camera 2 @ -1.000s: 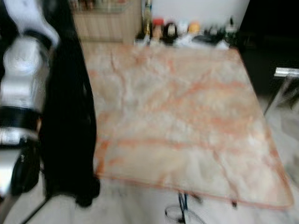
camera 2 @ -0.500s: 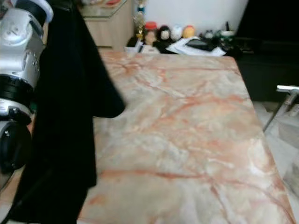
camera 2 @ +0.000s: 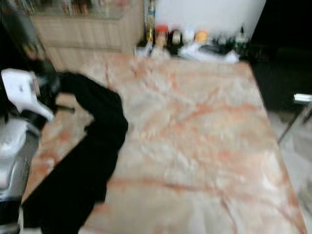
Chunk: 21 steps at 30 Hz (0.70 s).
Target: Hang hanger
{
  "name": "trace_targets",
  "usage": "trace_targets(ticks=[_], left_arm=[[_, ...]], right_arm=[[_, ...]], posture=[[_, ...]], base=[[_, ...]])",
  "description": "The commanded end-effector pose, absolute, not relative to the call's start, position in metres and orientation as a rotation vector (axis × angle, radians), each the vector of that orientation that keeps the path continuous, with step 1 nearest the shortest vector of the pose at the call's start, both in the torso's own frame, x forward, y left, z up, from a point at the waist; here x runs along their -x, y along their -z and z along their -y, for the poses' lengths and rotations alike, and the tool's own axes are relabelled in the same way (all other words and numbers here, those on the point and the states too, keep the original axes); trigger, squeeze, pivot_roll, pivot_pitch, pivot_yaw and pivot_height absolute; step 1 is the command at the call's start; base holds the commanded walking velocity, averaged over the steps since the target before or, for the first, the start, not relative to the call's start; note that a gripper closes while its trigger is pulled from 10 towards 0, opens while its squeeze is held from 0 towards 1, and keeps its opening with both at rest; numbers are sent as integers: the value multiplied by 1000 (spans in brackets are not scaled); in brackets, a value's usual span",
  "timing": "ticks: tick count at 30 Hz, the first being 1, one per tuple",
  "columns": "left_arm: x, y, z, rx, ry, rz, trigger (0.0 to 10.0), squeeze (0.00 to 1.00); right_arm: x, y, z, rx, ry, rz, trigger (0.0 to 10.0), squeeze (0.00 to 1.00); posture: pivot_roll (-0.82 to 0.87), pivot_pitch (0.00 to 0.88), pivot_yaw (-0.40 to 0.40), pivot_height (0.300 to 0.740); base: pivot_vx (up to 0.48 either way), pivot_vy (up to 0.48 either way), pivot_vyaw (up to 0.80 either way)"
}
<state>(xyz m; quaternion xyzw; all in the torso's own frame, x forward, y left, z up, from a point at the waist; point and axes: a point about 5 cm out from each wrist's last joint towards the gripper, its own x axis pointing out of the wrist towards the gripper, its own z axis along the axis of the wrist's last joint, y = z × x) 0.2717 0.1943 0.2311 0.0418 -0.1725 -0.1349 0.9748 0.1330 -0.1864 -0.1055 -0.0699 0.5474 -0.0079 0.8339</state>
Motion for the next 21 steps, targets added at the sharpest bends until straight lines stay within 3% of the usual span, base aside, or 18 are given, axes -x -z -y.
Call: trace_targets(ticks=[1,7,11,12,21], left_arm=[[-258,-218,-194,-91,297,262,10000,0],[-235,-165,-181,-169,443,-40,10000,0],[-234,-146,-179,-215,426,-122,10000,0],[-235,-147,-176,-200,413,-118,10000,1000],[-233,-156,-170,-163,472,-94,10000,1000]], right_arm=[[-129,107,186,149,11,-1178,10000,0],[-131,106,186,146,14,-1173,10000,0],[-131,106,186,149,12,-1173,10000,0],[-131,106,186,145,15,-1172,10000,0],[-130,107,187,146,16,-1175,10000,0]], posture=[[95,56,22,740],[90,53,23,740],[84,51,24,740],[79,54,27,740],[78,51,24,740]], base=[[0,0,0],[0,0,0],[0,0,0],[0,0,0],[0,0,0]])
